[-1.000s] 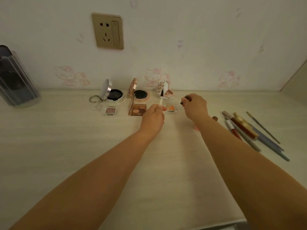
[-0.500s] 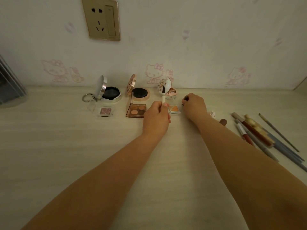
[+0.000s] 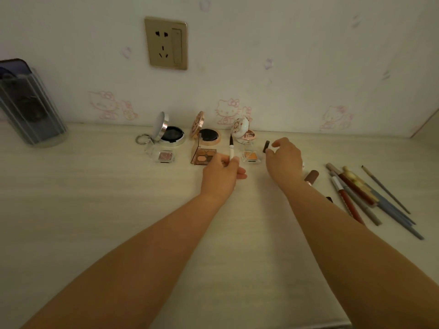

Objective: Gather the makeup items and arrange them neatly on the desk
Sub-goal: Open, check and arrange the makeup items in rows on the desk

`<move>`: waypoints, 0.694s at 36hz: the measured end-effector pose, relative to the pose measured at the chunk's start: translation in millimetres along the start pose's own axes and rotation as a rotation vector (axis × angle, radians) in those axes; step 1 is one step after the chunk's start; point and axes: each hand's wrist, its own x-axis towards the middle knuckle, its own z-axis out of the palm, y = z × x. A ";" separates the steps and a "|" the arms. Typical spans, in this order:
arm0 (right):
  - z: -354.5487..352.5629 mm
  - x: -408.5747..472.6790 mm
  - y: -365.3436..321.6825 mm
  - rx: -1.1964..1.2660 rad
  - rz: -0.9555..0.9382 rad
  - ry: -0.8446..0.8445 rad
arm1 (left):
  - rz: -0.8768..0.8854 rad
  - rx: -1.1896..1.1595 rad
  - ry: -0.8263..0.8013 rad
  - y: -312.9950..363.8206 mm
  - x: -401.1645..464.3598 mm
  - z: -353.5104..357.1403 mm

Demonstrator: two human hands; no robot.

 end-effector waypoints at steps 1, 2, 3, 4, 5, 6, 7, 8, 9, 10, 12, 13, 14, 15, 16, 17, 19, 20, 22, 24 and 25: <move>-1.5 -7.6 -2.4 -0.018 -0.016 0.004 | -0.017 -0.010 0.014 0.7 -5.2 -5.6; -2.6 -15.8 -5.2 -0.033 -0.030 -0.002 | -0.034 -0.018 0.033 1.2 -10.5 -11.8; -3.2 -24.5 -8.8 -0.045 -0.044 -0.016 | -0.045 -0.015 0.056 1.8 -16.1 -18.7; -3.0 -33.5 -12.6 -0.051 -0.062 -0.030 | -0.044 0.004 0.084 1.9 -21.4 -26.2; -1.7 -42.4 -16.7 -0.054 -0.082 -0.044 | -0.032 0.045 0.117 1.6 -26.6 -34.5; 0.0 -51.6 -21.0 -0.054 -0.105 -0.055 | -0.013 0.106 0.151 1.1 -31.9 -43.4; 2.6 -60.5 -25.3 -0.050 -0.127 -0.068 | 0.007 0.176 0.181 0.9 -37.3 -52.7; 5.8 -69.0 -29.8 -0.043 -0.146 -0.083 | 0.021 0.237 0.202 0.5 -42.5 -61.9; 9.1 -77.8 -34.5 -0.038 -0.156 -0.107 | 0.029 0.286 0.212 0.0 -47.9 -70.9; 12.6 -86.3 -39.5 -0.037 -0.164 -0.136 | 0.033 0.329 0.216 -0.8 -52.8 -79.5; 20.7 -101.5 -49.0 -0.030 -0.187 -0.186 | 0.036 0.415 0.230 -2.5 -60.8 -96.2; 24.9 -108.0 -53.8 -0.022 -0.195 -0.205 | 0.034 0.455 0.241 -3.6 -63.6 -104.4; 28.9 -114.0 -58.2 -0.017 -0.201 -0.219 | 0.032 0.491 0.251 -4.9 -65.9 -112.2; 33.0 -119.1 -62.6 -0.014 -0.203 -0.234 | 0.032 0.526 0.260 -6.1 -68.1 -119.8; 36.9 -123.3 -66.6 -0.016 -0.205 -0.250 | 0.033 0.564 0.268 -7.1 -69.5 -126.7; 40.7 -126.8 -70.0 -0.026 -0.205 -0.268 | 0.034 0.603 0.275 -8.0 -70.3 -132.9; 47.5 -132.7 -75.7 -0.057 -0.210 -0.290 | 0.028 0.675 0.296 -9.1 -70.6 -144.1; 50.5 -135.1 -77.6 -0.074 -0.213 -0.291 | 0.023 0.707 0.306 -9.2 -70.4 -148.7; 55.6 -140.4 -79.2 -0.106 -0.215 -0.276 | 0.014 0.784 0.311 -10.0 -68.9 -156.3; 59.1 -144.8 -78.9 -0.133 -0.225 -0.242 | 0.001 0.862 0.303 -11.3 -66.4 -160.5; 60.0 -146.2 -78.5 -0.145 -0.232 -0.227 | -0.002 0.890 0.296 -12.0 -65.0 -161.2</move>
